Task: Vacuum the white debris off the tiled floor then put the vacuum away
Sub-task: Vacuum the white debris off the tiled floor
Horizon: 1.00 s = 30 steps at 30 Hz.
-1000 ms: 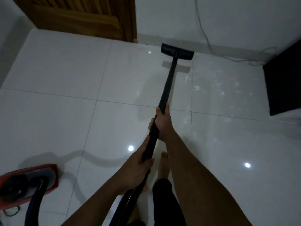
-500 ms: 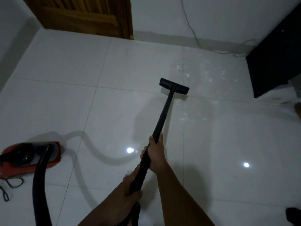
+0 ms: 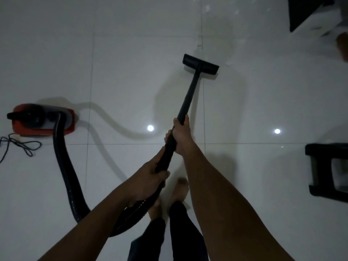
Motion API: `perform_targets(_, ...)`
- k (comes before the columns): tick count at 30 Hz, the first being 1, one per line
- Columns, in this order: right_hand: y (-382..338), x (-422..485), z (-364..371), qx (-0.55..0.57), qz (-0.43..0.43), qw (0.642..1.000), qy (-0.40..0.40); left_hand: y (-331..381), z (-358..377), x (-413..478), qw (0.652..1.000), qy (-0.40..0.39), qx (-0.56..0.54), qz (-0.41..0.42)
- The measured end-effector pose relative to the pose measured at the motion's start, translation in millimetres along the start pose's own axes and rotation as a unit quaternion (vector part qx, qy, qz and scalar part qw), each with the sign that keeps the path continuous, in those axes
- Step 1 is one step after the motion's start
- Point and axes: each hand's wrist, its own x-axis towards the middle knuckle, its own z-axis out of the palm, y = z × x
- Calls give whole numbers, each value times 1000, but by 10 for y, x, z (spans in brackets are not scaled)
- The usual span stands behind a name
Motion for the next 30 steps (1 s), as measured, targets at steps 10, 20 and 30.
perform_targets(10,762,-184,-231,-8,30,999,9,-629,234,-309,997,-33,-40,-52)
perform_targets(20,432,-40,-286,-31,28,999,11,-402,310,-51,999,-20,-26,-6)
perform_targets(30,-489,561,-283,-74,30,997,-19,280,298,676,998,9,-65,-18)
